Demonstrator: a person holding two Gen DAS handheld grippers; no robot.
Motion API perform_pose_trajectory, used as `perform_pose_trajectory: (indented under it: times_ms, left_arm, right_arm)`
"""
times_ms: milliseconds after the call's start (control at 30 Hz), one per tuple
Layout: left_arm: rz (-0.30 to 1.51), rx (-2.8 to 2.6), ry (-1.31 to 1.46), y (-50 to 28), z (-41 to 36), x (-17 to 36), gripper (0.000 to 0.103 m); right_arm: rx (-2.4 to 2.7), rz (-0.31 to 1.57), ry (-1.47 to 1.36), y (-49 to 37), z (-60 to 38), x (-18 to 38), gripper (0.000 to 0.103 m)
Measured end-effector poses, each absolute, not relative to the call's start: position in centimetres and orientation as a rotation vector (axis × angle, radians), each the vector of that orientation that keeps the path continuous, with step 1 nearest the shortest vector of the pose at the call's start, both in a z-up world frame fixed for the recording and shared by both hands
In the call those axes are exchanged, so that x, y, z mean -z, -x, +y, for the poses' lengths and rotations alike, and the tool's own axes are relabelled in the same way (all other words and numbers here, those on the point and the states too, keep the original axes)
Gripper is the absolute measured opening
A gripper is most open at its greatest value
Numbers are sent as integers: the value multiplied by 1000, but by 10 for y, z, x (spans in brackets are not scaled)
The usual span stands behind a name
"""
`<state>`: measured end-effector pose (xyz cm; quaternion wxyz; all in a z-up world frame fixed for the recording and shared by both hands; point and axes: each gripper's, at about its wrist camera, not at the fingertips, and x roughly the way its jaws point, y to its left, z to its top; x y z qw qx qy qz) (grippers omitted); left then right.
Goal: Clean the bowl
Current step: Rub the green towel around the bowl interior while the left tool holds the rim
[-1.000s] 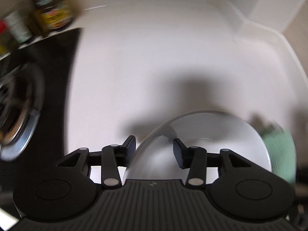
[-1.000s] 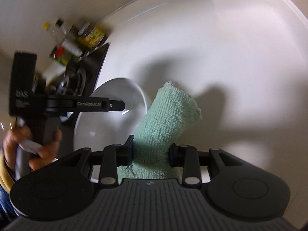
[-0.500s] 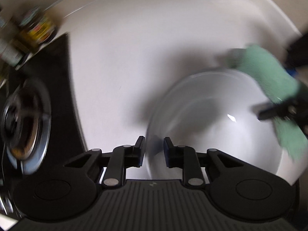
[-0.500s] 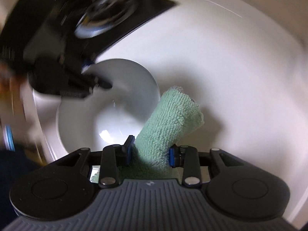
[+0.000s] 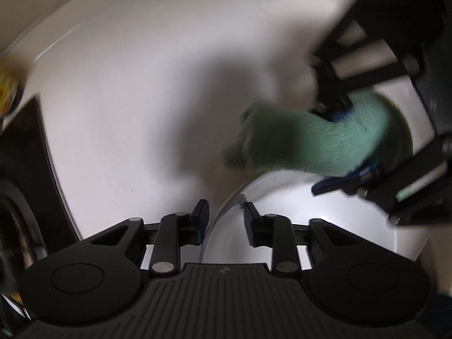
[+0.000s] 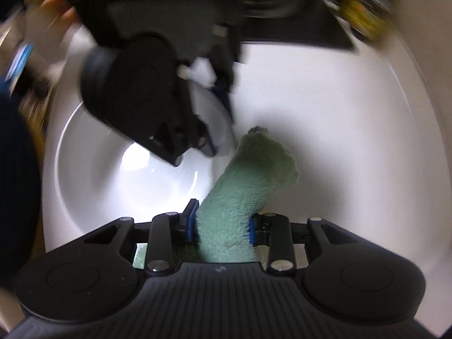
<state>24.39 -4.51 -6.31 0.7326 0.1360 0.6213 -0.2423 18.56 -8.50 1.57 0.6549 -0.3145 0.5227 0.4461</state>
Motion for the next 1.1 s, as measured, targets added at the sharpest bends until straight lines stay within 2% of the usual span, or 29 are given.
perform_pose_trajectory:
  times_ms: [233, 400, 567, 667, 800, 1033, 1100]
  left_arm:
    - [1306, 396, -117, -230, -25, 65, 41]
    - [1255, 302, -68, -217, -26, 65, 45]
    - [1212, 161, -61, -195, -32, 58, 48]
    - [1213, 100, -121, -189, -29, 62, 41]
    - [1275, 219, -240, -189, -23, 59, 26]
    - [1289, 449, -515, -204, -42, 49, 25]
    - [1305, 504, -625, -212, -55, 53, 29]
  right_arm:
    - [-452, 1194, 163, -146, -122, -9, 27]
    - [-231, 1170, -183, -90, -144, -9, 32]
    - [-98, 1145, -482, -54, -142, -4, 31]
    - [-146, 1141, -416, -60, -140, 4, 31]
    - [-436, 1200, -57, -106, -133, 3, 32]
    - [-839, 1257, 431, -167, -107, 4, 31]
    - [-961, 1234, 614, -177, -88, 6, 33]
